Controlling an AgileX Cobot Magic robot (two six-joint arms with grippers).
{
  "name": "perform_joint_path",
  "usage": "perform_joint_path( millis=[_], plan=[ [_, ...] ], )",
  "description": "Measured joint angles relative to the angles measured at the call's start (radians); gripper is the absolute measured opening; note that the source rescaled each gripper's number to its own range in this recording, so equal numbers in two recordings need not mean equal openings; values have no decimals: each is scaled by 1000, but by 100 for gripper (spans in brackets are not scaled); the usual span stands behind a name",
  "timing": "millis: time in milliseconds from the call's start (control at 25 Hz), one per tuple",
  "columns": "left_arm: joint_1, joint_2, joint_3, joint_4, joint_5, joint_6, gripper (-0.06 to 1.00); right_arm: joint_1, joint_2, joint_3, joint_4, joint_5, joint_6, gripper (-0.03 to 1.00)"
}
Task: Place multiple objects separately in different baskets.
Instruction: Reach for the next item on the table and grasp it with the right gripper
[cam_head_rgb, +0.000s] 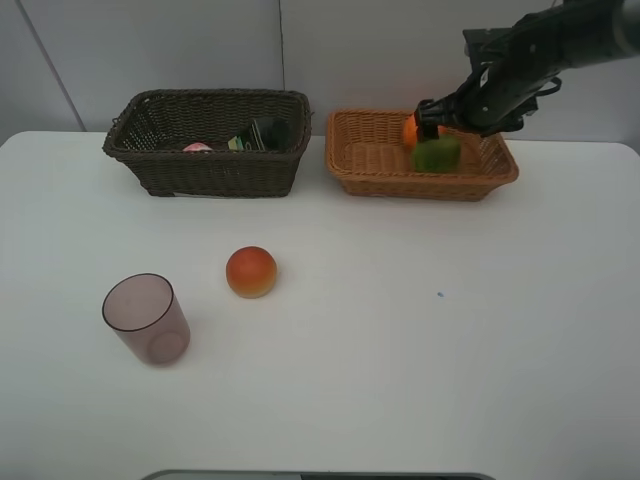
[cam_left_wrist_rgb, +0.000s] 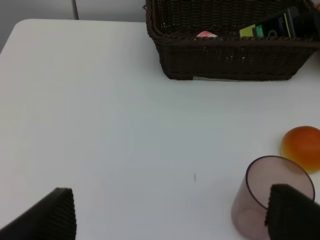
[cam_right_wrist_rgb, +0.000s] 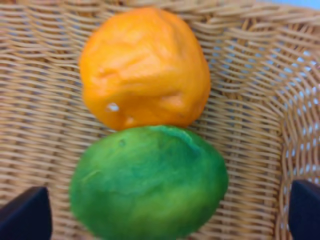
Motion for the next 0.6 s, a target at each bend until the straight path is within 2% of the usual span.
perform_joint_path(
  millis=[200, 360, 600],
  plan=[
    [0, 0, 0, 0, 0, 0, 98, 110, -79, 0, 16, 165, -59, 100],
    [0, 0, 0, 0, 0, 0, 98, 238, -104, 0, 101, 286, -212, 100],
    [0, 0, 0, 0, 0, 0, 98, 421, -108, 0, 254, 385, -425, 100]
  ],
)
